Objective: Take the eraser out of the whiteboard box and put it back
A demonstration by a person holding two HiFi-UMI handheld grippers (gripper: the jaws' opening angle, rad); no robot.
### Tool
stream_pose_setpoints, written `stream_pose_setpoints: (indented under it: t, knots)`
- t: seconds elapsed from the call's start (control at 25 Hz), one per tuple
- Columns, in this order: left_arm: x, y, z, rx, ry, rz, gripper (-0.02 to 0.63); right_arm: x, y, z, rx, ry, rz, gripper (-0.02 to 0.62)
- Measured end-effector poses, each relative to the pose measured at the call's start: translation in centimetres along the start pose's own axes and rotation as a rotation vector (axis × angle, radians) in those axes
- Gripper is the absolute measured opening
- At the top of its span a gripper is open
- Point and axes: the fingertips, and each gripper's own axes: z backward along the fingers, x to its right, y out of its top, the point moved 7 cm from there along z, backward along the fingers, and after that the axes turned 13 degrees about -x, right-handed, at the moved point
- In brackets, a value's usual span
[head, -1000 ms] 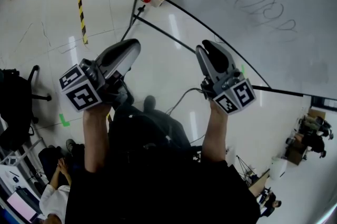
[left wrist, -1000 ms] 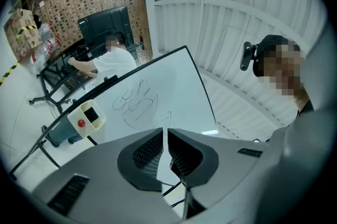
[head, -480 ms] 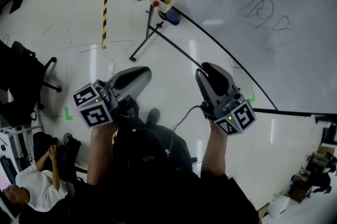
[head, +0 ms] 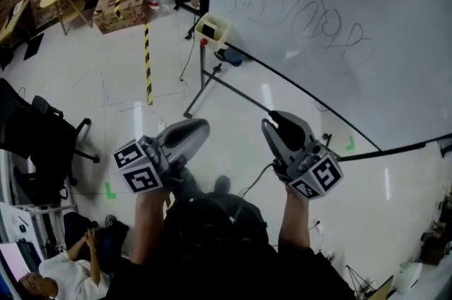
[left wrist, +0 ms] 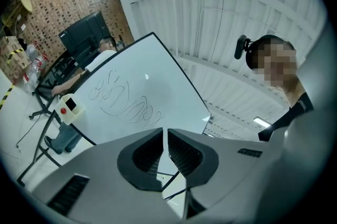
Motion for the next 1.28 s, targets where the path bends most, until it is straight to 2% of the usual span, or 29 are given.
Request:
stream_pose_setpoints:
  t: [0.4,0.88,1.28]
  knots:
    - [-2.1,2.3,0.5,0.006,-0.043,-0.021,0.015,-0.6,1.1,-2.0,-0.018,-0.039,0.029,0.094]
    - [-3.9,3.4,2.3,0.052,0.007,0.006,0.015,0.0,1.4,-5.1,-0.052,0.003,0.044,0.078]
    - [-3.8,3.4,0.7,0.027,-0.008,0.007,0.015,0.5,1.1,-4.9,-0.056,0.012,0.046,0.072]
